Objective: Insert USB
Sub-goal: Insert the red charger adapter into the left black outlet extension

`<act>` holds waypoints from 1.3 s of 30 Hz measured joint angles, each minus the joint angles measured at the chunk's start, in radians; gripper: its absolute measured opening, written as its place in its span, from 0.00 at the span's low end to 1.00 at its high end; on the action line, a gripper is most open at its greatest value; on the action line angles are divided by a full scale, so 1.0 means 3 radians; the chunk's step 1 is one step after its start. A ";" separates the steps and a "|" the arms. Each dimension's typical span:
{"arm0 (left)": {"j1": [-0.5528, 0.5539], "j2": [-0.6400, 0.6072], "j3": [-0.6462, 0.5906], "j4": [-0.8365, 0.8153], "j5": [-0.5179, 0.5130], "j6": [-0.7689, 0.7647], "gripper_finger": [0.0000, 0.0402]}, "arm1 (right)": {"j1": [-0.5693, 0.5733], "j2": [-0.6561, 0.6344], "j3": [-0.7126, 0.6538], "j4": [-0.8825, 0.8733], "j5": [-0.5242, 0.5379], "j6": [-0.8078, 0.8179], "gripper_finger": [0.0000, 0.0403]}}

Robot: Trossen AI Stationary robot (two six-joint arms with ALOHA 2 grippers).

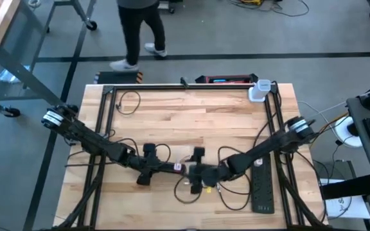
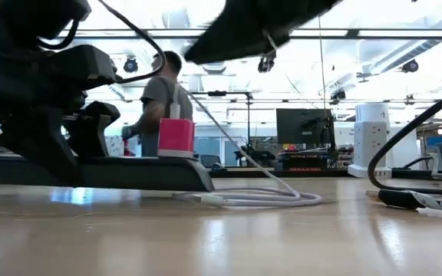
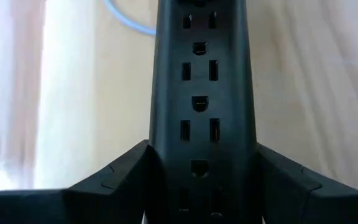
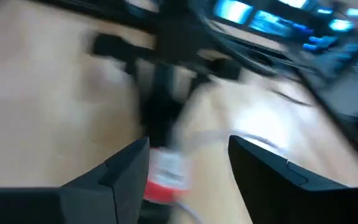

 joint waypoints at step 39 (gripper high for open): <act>0.0237 -0.1777 -0.0921 -0.1468 -0.0800 -0.1547 0.56 | -0.0275 0.0104 -0.1188 0.0747 0.0187 0.1236 0.01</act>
